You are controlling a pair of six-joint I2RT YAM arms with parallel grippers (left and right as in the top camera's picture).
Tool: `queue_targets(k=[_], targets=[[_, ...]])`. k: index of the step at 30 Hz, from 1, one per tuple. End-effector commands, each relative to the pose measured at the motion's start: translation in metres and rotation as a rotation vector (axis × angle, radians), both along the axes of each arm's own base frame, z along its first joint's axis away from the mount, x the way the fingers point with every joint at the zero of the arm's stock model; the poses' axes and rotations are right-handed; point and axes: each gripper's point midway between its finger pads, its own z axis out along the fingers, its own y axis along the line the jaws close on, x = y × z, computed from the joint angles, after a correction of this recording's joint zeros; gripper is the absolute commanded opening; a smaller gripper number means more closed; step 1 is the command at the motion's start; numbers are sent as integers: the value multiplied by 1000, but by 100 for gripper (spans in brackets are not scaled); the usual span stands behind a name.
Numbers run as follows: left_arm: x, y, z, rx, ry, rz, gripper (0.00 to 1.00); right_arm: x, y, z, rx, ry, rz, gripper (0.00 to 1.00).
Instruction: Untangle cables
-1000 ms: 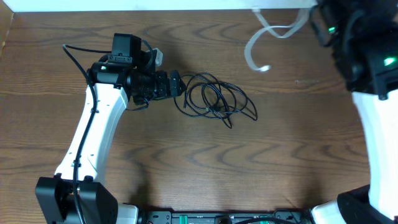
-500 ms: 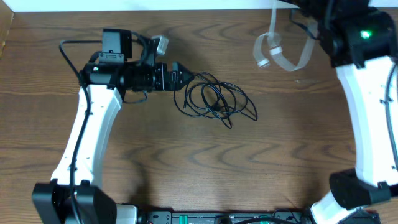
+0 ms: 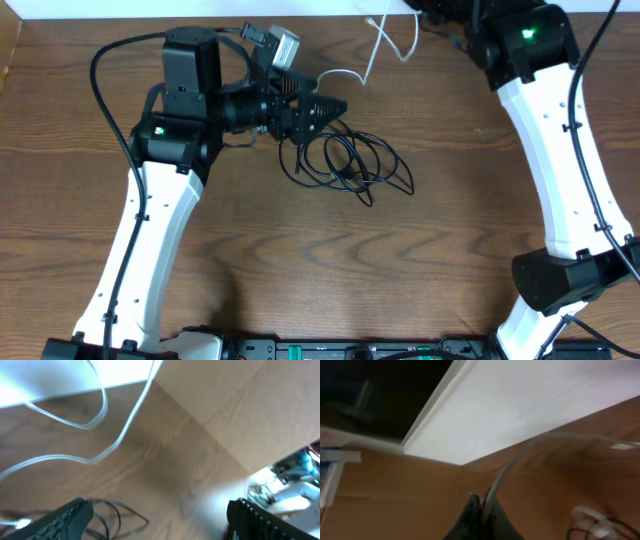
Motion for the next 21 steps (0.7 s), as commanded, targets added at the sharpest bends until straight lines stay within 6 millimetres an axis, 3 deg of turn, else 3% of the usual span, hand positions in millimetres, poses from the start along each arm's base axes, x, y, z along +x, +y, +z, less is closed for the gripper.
queue_targets(k=[1, 4, 7, 14, 18, 21], targets=[[13, -4, 14, -28, 18, 90, 91, -14, 24, 4, 47, 31, 50, 3], [17, -10, 26, -48, -38, 88, 91, -22, 39, 4, 48, 33, 77, 5], [31, -2, 25, -16, -66, 179, 91, -28, 50, 4, 59, 41, 95, 5], [39, -1, 35, -24, -130, 209, 91, -39, 63, -1, 50, 64, 127, 3], [42, -1, 46, -42, -182, 211, 73, -44, 70, -1, 51, 66, 148, 2], [42, -4, 48, -53, -179, 209, 71, -49, 76, 0, 68, 78, 176, 2]])
